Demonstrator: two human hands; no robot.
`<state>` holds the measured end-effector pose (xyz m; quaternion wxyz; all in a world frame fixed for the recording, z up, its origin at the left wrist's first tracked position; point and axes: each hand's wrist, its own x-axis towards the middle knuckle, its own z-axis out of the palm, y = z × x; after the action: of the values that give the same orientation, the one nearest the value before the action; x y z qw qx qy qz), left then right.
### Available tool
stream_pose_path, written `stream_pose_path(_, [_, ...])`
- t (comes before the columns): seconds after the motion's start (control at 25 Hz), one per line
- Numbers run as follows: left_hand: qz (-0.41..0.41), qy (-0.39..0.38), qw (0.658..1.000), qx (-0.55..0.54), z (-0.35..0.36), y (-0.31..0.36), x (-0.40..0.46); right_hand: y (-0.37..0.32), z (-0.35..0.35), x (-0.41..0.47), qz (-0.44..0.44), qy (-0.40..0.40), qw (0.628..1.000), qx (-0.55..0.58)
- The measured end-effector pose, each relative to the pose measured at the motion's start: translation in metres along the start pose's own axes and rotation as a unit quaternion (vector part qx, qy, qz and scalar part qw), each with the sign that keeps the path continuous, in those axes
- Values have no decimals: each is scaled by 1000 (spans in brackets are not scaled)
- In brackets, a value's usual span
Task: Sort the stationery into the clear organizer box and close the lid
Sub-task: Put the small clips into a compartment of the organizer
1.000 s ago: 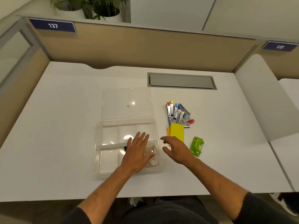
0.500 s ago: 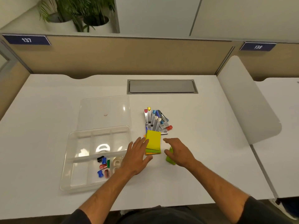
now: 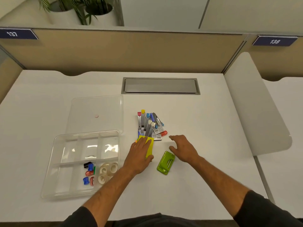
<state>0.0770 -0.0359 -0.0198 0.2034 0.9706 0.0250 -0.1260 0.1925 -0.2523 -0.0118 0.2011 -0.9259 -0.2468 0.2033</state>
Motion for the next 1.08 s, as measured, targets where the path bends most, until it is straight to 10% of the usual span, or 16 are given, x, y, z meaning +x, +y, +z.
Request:
stream_pose_path(0.72, [-16,-62,997,33,15,-17,31,8,19,72,-41,-39,984,-168])
stream_pose_path(1.08, [-40,-37,998,29,4,-24,-3,-18,2,41,10,8,998,-64])
